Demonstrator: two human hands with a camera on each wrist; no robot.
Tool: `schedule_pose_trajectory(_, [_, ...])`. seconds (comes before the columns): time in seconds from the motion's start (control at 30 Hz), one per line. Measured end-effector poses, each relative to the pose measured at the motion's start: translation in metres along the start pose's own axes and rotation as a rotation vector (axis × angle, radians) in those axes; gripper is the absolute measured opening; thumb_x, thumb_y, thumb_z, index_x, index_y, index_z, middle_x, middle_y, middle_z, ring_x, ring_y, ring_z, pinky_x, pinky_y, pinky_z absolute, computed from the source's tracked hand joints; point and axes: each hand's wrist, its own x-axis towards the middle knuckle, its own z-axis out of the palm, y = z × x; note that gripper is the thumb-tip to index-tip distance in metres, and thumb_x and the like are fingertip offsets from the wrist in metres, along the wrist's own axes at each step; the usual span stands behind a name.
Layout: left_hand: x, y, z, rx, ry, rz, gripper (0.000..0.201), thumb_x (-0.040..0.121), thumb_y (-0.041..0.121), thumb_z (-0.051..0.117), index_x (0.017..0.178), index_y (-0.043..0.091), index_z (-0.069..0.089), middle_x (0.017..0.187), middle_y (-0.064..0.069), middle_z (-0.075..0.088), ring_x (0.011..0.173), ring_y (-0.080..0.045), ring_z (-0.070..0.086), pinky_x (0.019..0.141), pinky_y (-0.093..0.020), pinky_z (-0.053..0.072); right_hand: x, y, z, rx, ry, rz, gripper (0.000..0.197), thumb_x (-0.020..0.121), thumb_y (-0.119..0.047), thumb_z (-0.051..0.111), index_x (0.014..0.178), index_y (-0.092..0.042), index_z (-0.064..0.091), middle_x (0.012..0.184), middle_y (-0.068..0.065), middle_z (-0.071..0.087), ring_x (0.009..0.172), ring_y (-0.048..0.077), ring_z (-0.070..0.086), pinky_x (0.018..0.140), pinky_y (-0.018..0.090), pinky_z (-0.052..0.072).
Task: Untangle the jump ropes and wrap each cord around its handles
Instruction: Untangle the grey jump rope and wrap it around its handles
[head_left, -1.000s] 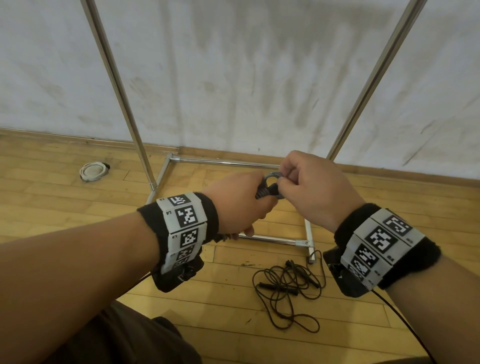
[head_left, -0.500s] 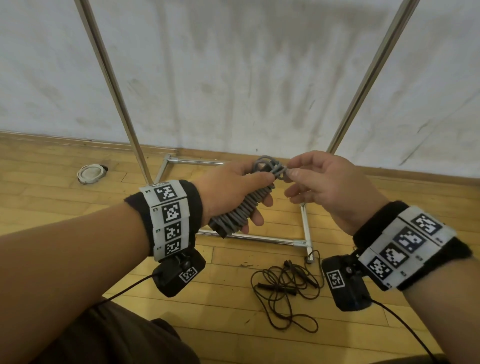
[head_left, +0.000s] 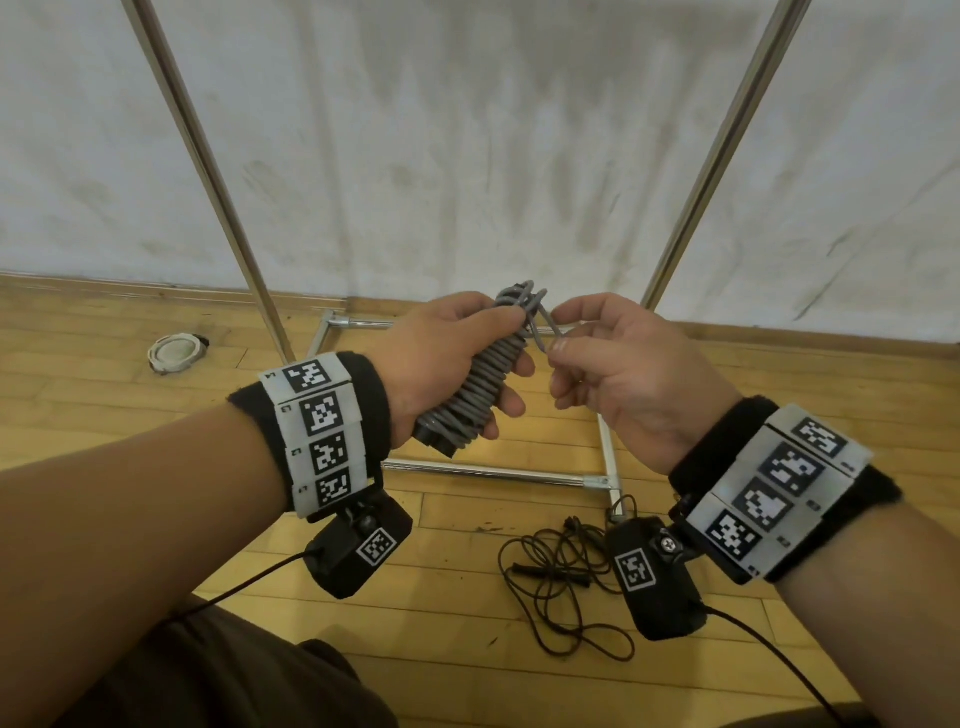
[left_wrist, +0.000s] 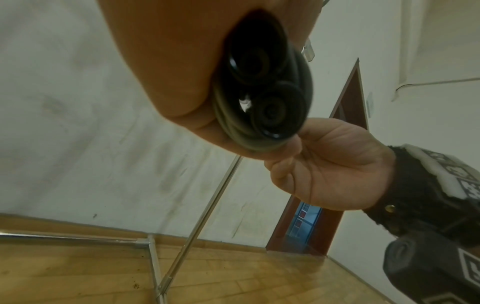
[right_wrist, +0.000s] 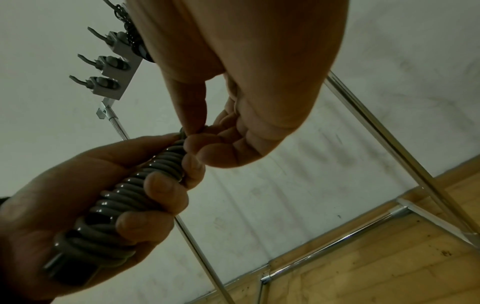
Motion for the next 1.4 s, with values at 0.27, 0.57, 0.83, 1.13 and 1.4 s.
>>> schedule_pose_trajectory(0.27, [-0.005, 0.001, 0.008, -0.168, -0.031, -0.168, 0.055, 0.107, 0.057, 0.050, 0.120, 0.006, 0.066, 0.094, -0.014, 0.076, 0.069, -0.029, 0.073, 0.056, -0.037, 0.061, -0.004, -0.003, -0.005, -0.052, -0.030, 0.018, 0.023, 0.094, 0.005, 0.062, 0.117, 0.005, 0.060, 0.089, 0.019, 0.064, 0.068, 0.024, 0.063, 0.064, 0.038, 0.054])
schedule_pose_trajectory(0.57, [-0.006, 0.005, 0.009, -0.238, -0.143, -0.238, 0.054, 0.103, 0.058, 0.052, 0.126, 0.010, 0.063, 0.089, -0.009, 0.068, 0.068, -0.024, 0.064, 0.062, -0.037, 0.058, -0.002, -0.006, -0.007, -0.042, -0.035, 0.055, 0.019, 0.093, 0.006, 0.060, 0.112, 0.004, 0.062, 0.083, 0.012, 0.062, 0.067, 0.024, 0.061, 0.062, 0.038, 0.052])
schedule_pose_trajectory(0.83, [-0.004, 0.003, 0.009, -0.240, -0.187, -0.108, 0.047, 0.103, 0.054, 0.057, 0.122, 0.012, 0.061, 0.093, -0.011, 0.069, 0.068, -0.026, 0.066, 0.060, -0.037, 0.059, 0.000, -0.009, -0.003, 0.001, 0.007, 0.071, 0.013, 0.095, 0.002, 0.058, 0.106, -0.004, 0.060, 0.080, 0.013, 0.057, 0.060, 0.021, 0.058, 0.057, 0.036, 0.049])
schedule_pose_trajectory(1.13, [-0.002, 0.001, 0.007, -0.289, -0.239, -0.062, 0.018, 0.102, 0.035, 0.058, 0.116, 0.024, 0.061, 0.094, -0.013, 0.068, 0.073, -0.030, 0.066, 0.063, -0.039, 0.056, -0.003, -0.010, -0.004, 0.005, -0.049, 0.072, 0.009, 0.097, 0.001, 0.053, 0.103, -0.004, 0.058, 0.085, 0.021, 0.058, 0.065, 0.026, 0.059, 0.061, 0.038, 0.049])
schedule_pose_trajectory(1.4, [-0.001, 0.001, 0.011, -0.273, -0.252, -0.025, 0.020, 0.092, 0.017, 0.058, 0.111, 0.024, 0.060, 0.088, -0.012, 0.065, 0.068, -0.029, 0.060, 0.063, -0.039, 0.052, 0.000, -0.005, -0.005, -0.073, 0.022, 0.012, 0.004, 0.099, -0.008, 0.061, 0.101, -0.004, 0.062, 0.070, 0.010, 0.062, 0.060, 0.024, 0.060, 0.054, 0.035, 0.051])
